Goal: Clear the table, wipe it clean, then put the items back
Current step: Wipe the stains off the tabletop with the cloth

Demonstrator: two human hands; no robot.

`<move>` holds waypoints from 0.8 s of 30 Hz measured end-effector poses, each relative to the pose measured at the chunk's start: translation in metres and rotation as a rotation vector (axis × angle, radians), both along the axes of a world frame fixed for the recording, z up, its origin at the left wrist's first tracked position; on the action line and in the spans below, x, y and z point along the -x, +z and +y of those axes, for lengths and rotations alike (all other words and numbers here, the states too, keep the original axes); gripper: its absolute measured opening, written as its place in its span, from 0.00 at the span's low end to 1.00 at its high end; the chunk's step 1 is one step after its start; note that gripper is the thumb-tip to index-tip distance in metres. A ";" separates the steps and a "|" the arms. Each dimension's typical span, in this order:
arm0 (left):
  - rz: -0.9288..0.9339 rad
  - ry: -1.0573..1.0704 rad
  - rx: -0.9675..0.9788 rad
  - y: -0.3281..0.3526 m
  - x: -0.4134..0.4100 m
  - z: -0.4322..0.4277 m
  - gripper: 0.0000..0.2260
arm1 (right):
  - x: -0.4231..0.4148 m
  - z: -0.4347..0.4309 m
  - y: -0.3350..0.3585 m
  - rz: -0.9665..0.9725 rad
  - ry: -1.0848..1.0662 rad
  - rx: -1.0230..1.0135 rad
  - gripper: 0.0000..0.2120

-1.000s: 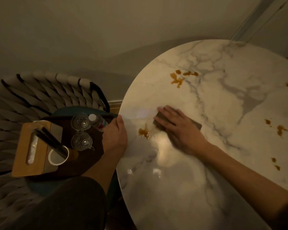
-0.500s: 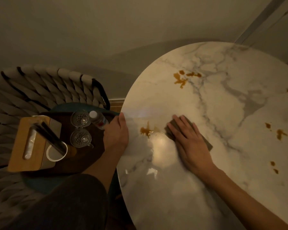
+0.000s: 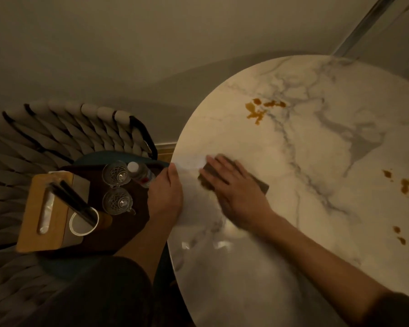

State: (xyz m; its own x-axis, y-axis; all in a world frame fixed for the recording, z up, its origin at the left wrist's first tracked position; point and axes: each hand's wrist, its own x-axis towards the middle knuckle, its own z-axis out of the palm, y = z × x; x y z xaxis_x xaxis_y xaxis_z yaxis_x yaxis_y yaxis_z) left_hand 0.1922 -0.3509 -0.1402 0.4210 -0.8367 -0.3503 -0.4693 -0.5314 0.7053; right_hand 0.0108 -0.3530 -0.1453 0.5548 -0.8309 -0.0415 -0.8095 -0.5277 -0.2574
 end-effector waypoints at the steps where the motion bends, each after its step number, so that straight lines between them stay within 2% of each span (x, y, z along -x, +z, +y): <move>1: 0.002 0.006 0.007 -0.002 0.000 0.000 0.25 | 0.005 -0.022 0.001 -0.005 -0.072 0.010 0.27; 4: 0.018 0.015 0.018 -0.004 -0.001 0.000 0.25 | 0.013 -0.070 0.006 -0.026 -0.245 0.032 0.24; 7: 0.029 0.019 0.007 -0.002 0.000 -0.001 0.24 | -0.001 -0.069 0.004 -0.008 -0.303 0.063 0.25; 9: 0.038 0.023 -0.003 0.001 0.001 -0.002 0.23 | -0.011 -0.035 0.002 0.016 -0.200 0.054 0.28; 11: 0.038 0.020 -0.007 0.003 0.002 -0.001 0.23 | -0.016 0.022 0.002 0.017 -0.005 0.009 0.29; 14: 0.023 0.000 0.010 0.006 0.001 0.001 0.23 | -0.002 0.108 0.008 0.004 0.241 -0.061 0.27; 17: 0.025 0.004 0.017 0.001 0.000 0.002 0.23 | 0.033 0.113 0.006 0.027 0.361 -0.047 0.23; 19: 0.041 0.017 0.036 -0.002 -0.001 0.002 0.24 | 0.057 0.075 0.003 -0.030 0.243 -0.027 0.22; 24: 0.041 0.013 0.028 -0.001 0.000 0.002 0.22 | 0.105 -0.050 0.005 -0.059 -0.349 0.056 0.25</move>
State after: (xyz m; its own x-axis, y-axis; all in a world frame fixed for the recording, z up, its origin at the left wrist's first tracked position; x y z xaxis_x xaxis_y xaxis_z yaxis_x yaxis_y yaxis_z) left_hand 0.1927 -0.3489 -0.1410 0.4179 -0.8410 -0.3436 -0.4327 -0.5168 0.7387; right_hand -0.0945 -0.4026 -0.1403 0.2375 -0.9708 0.0332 -0.9281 -0.2369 -0.2874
